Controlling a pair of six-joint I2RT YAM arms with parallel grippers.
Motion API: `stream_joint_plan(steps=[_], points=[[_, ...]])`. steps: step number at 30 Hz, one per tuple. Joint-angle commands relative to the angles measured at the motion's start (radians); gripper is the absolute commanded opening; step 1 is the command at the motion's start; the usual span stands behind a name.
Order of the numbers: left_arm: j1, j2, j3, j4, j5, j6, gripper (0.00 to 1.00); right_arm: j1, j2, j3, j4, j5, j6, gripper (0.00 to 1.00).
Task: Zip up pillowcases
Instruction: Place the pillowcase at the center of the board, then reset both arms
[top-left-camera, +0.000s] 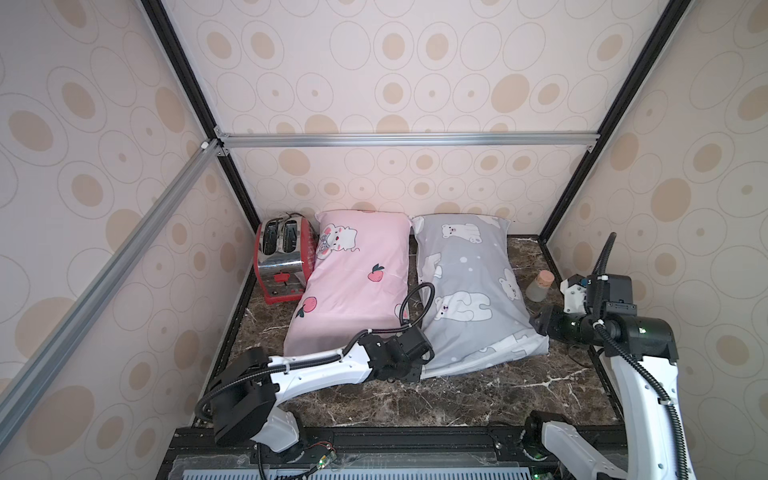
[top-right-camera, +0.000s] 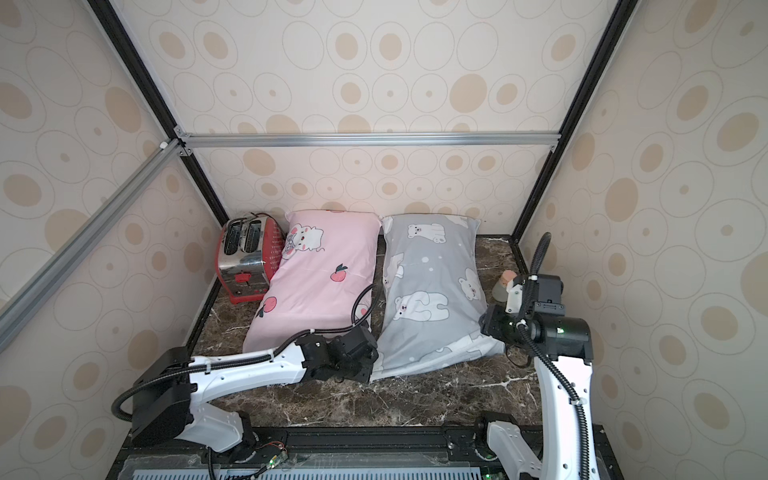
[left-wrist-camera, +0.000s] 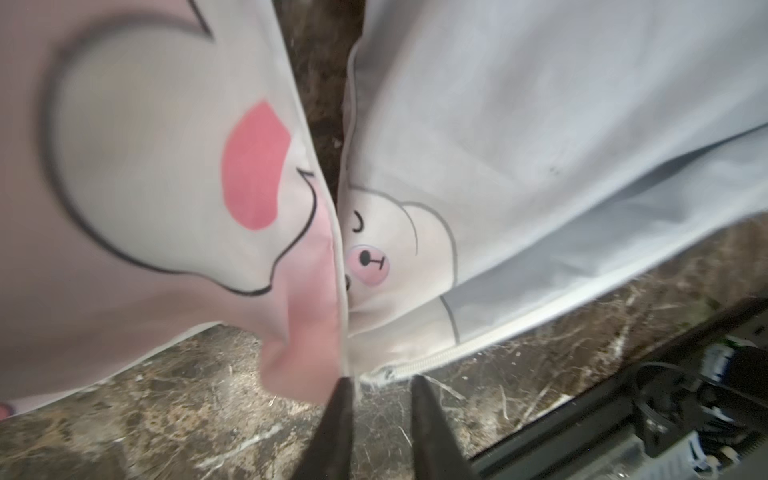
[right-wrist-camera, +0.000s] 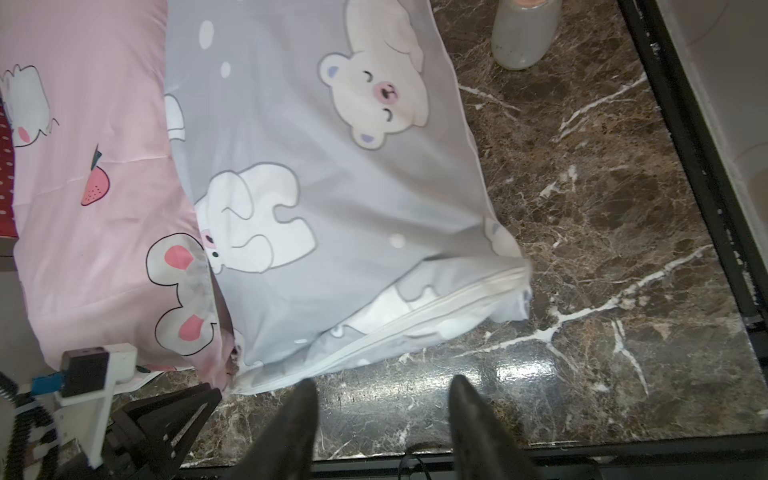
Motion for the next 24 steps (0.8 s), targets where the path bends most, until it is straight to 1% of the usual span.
stream_joint_plan(steps=[1, 3, 4, 5, 6, 8, 9, 11, 12, 14, 17, 19, 20, 22, 24], points=[[0.021, -0.079, 0.145, -0.181, -0.113, 0.143, 0.66, 0.061, -0.007, 0.039, 0.02, 0.016, 0.015, 0.99], [0.091, -0.1, 0.201, -0.243, -0.177, 0.228, 0.84, 0.129, 0.022, 0.031, 0.063, 0.064, 0.024, 0.99], [0.123, -0.11, 0.22, -0.264, -0.229, 0.262, 0.92, 0.169, 0.034, 0.019, 0.097, 0.09, 0.027, 0.99], [0.155, -0.126, 0.234, -0.275, -0.308, 0.311, 0.98, 0.226, 0.044, 0.0, 0.154, 0.144, 0.021, 0.99], [0.188, -0.145, 0.238, -0.272, -0.393, 0.355, 1.0, 0.291, 0.052, -0.018, 0.217, 0.219, 0.009, 0.99], [0.261, -0.188, 0.215, -0.249, -0.539, 0.425, 0.99, 0.392, 0.062, -0.071, 0.36, 0.387, -0.03, 0.99], [0.3, -0.215, 0.181, -0.216, -0.618, 0.463, 0.99, 0.404, 0.073, -0.105, 0.437, 0.415, -0.056, 0.99], [0.379, -0.278, 0.075, -0.102, -0.726, 0.55, 0.99, 0.403, 0.091, -0.202, 0.631, 0.44, -0.107, 0.99], [0.438, -0.312, 0.012, 0.005, -0.734, 0.592, 0.99, 0.403, 0.1, -0.273, 0.753, 0.448, -0.12, 0.99], [0.546, -0.371, -0.112, 0.175, -0.705, 0.657, 0.99, 0.4, 0.123, -0.396, 0.971, 0.488, -0.16, 0.99], [0.699, -0.415, -0.264, 0.391, -0.635, 0.727, 1.0, 0.394, 0.18, -0.524, 1.169, 0.533, -0.198, 0.99], [0.781, -0.403, -0.344, 0.526, -0.588, 0.762, 0.99, 0.376, 0.214, -0.608, 1.301, 0.549, -0.213, 1.0], [0.817, -0.388, -0.381, 0.603, -0.563, 0.775, 0.99, 0.36, 0.236, -0.65, 1.368, 0.559, -0.21, 0.99], [0.859, -0.343, -0.433, 0.727, -0.514, 0.81, 0.99, 0.324, 0.279, -0.71, 1.49, 0.551, -0.2, 0.99], [0.869, -0.282, -0.463, 0.83, -0.495, 0.845, 0.99, 0.297, 0.328, -0.746, 1.585, 0.534, -0.208, 0.99]])
